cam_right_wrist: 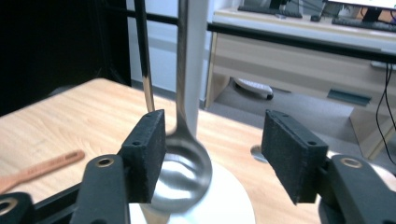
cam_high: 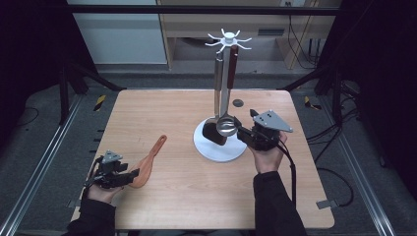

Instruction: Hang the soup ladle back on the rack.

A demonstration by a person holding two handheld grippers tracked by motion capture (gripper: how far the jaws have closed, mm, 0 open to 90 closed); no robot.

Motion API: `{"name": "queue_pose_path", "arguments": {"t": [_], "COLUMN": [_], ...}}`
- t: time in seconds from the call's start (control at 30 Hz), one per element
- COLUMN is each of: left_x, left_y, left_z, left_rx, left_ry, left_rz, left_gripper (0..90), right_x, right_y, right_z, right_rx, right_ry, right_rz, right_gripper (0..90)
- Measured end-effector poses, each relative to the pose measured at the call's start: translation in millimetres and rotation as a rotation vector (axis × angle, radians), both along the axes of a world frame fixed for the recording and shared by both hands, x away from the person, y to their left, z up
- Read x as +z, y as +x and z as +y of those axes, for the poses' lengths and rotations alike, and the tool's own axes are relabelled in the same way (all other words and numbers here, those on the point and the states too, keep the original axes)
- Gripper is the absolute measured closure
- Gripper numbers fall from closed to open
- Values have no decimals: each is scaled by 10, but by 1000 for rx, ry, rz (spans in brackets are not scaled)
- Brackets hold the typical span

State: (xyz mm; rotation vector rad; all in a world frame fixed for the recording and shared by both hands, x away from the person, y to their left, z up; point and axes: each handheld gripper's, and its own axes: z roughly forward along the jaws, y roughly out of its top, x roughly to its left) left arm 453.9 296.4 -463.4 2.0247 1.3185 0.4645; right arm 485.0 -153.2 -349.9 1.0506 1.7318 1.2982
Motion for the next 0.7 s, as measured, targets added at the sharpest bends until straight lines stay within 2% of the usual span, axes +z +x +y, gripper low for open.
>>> {"name": "queue_pose_path", "arguments": {"t": [0.13,0.33,0.47,0.67,0.7], "left_x": [3,4,13,27,31], "left_y": [-4,-5,-14,-22,-23], "left_z": [-1,-1,-6,-11,-10], "left_rx": [0,3,2,-5,-6], "left_ry": [1,0,-4,-2,-2], "left_rz": [-1,0,-5,-9,-10], "left_gripper": [443,442,442,441,441], "right_x": [-107,-322,-468,-595,-614], "right_y": [-85,-201,-245,-298,-307], "right_z": [-117,-295,-416,-569,-585], "right_rx": [11,18,14,-12,-14], "right_ry": [3,26,20,49,42], "right_rz": [23,75,121,142,144], "right_gripper": [367,336,328,308,306]}}
